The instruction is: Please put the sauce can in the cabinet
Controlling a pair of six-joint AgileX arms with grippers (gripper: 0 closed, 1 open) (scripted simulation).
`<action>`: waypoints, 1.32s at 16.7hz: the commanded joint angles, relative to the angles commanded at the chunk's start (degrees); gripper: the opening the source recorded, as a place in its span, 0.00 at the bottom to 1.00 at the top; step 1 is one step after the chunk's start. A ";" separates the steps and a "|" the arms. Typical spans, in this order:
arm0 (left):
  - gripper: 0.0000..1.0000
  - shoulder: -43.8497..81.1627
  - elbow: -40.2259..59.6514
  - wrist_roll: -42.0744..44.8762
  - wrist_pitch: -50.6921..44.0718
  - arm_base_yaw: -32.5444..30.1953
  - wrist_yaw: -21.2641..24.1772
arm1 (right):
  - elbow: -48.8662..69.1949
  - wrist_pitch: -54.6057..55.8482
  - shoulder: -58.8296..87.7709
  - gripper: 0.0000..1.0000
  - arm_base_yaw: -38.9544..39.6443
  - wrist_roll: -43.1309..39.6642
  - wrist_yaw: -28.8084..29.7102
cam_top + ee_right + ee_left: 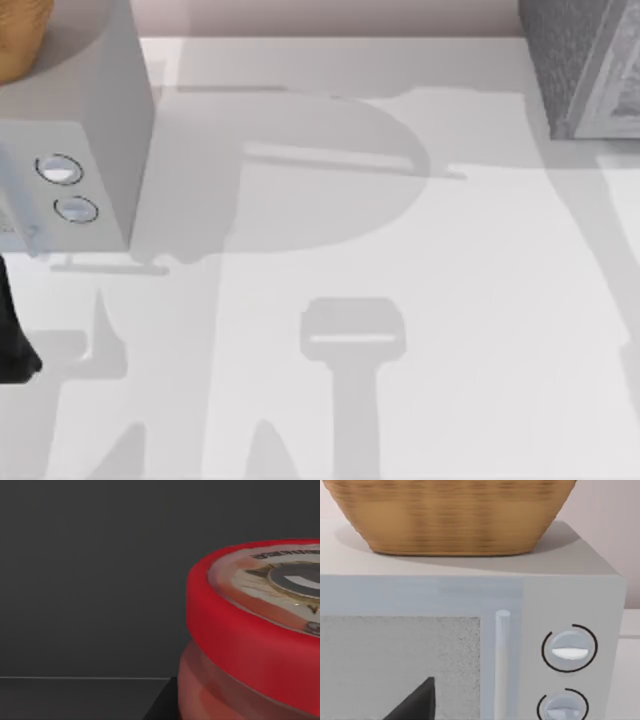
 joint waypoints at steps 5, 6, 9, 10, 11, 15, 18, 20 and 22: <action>1.00 0.00 0.00 0.00 0.00 0.00 0.00 | 5.41 1.09 6.09 0.00 -1.18 0.05 -0.77; 1.00 0.00 0.00 0.00 0.00 0.00 0.00 | 6.42 1.25 7.37 0.00 -1.34 0.03 -1.00; 1.00 0.00 0.00 0.00 0.00 0.00 0.00 | 9.70 1.84 11.14 0.00 -1.98 0.06 -1.51; 1.00 0.00 0.00 0.00 0.00 0.00 0.00 | 10.82 2.08 12.68 0.00 -2.25 0.07 -1.70; 1.00 0.00 0.00 0.00 0.00 0.00 0.00 | 11.81 2.37 13.98 0.00 -2.49 0.07 -1.97; 1.00 0.00 0.00 0.00 0.00 0.00 0.00 | 12.88 2.62 15.24 0.00 -2.69 0.06 -2.32; 1.00 0.00 0.00 0.00 0.00 0.00 0.00 | 12.88 2.62 15.24 0.08 -2.69 0.06 -2.32; 1.00 0.00 0.00 0.00 0.00 0.00 0.00 | 12.88 2.62 15.24 0.23 -2.69 0.06 -2.32; 1.00 0.00 0.00 0.00 0.00 0.00 0.00 | 12.88 2.62 15.24 0.38 -2.69 0.06 -2.32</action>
